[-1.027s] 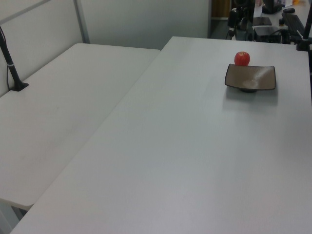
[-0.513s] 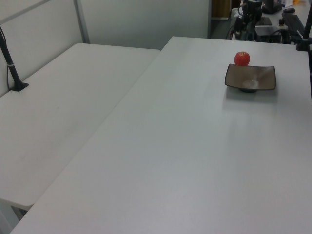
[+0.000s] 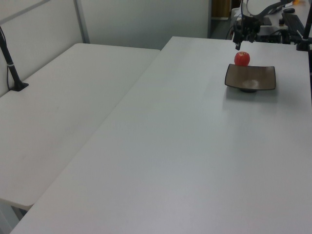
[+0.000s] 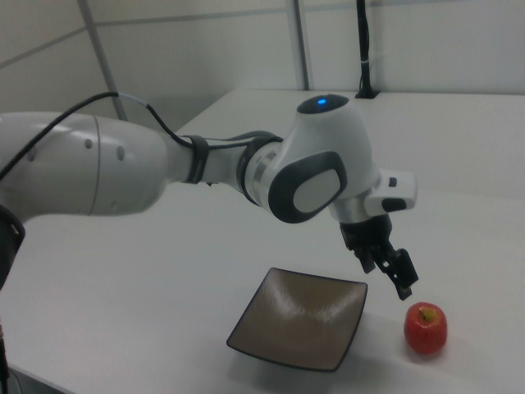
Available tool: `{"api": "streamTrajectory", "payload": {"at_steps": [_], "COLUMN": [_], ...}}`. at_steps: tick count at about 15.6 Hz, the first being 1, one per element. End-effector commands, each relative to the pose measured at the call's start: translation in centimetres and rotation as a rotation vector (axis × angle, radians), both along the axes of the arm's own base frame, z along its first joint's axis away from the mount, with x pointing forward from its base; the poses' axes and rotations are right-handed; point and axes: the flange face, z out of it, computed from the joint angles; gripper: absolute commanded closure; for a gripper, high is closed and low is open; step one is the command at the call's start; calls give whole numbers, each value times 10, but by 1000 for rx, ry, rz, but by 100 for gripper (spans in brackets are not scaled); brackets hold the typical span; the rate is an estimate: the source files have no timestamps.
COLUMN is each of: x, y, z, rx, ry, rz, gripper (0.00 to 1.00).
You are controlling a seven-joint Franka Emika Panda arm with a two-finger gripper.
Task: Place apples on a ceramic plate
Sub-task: 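Lower the gripper onto the red apple and close on it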
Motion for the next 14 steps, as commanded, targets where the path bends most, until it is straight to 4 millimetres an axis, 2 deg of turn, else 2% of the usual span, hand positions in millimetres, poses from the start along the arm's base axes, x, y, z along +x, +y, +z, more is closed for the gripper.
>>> {"api": "streamTrajectory", "payload": {"at_steps": [1,7,9,14], "x": [3,4,4,9], "y": [-9,-31,-45,-50], "z": [-19,-47,-46,-58], "rx": [-20,-39,-58,-64], "ry": [0,-8,-7,6], "rz": [-9,-27,-42,-41], "gripper": [0,0,0,0]}}
